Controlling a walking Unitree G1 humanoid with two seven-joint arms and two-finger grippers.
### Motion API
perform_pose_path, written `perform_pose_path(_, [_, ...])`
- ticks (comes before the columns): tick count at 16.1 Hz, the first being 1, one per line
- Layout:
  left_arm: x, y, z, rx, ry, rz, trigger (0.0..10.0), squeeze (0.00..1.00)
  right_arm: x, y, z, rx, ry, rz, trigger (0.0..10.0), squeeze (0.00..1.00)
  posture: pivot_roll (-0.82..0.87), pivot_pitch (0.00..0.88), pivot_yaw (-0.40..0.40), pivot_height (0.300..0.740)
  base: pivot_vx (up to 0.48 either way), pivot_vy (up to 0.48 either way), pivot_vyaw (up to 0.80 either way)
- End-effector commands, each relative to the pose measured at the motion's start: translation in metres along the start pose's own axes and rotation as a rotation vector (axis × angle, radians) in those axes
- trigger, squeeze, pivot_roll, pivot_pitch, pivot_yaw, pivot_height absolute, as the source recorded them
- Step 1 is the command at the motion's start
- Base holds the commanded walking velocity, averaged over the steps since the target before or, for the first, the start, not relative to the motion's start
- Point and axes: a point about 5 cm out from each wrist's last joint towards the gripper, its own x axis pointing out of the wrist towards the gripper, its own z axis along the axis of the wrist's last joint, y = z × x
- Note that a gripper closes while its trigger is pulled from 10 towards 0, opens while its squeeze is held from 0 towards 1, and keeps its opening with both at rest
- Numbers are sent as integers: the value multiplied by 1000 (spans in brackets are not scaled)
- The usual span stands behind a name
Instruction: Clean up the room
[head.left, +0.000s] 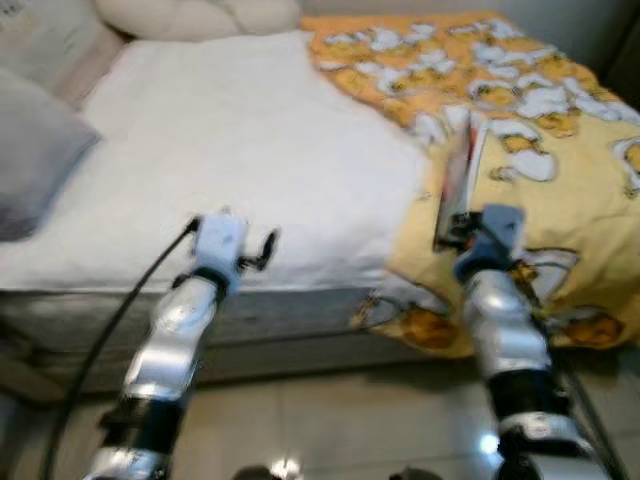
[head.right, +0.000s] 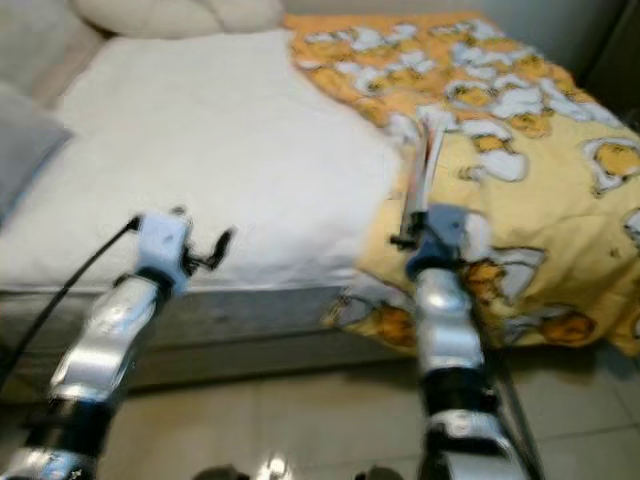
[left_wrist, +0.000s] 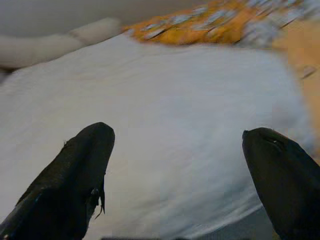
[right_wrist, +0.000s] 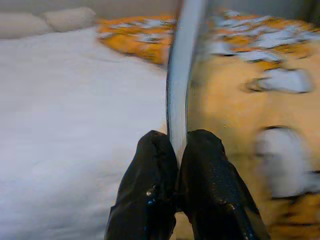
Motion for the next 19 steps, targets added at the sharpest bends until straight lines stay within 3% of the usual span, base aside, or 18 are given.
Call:
perform_pose_path(1, [3,-5,5,-8,-19,-12,10000,224,4,-2,18,-7,-72,3,10000,0,-47,0,34,740,0,480,0])
perform_pose_path(4, [3,-5,5,-24,-17,-2,10000,220,5,-1,18,-6,-72,11,10000,0,-44,0,29,740,0,442,0])
perform_pose_path(14, [2,1,8,-54,-46,27,10000,247,3,18,18,-15,-79,118,10000,0,-25,0,11,740,54,0,0])
perform_pose_path(19, [-1,2,5,-58,-42,32,10000,259,2,23,16,-40,-73,150,10000,0,-18,0,8,740,314,0,800])
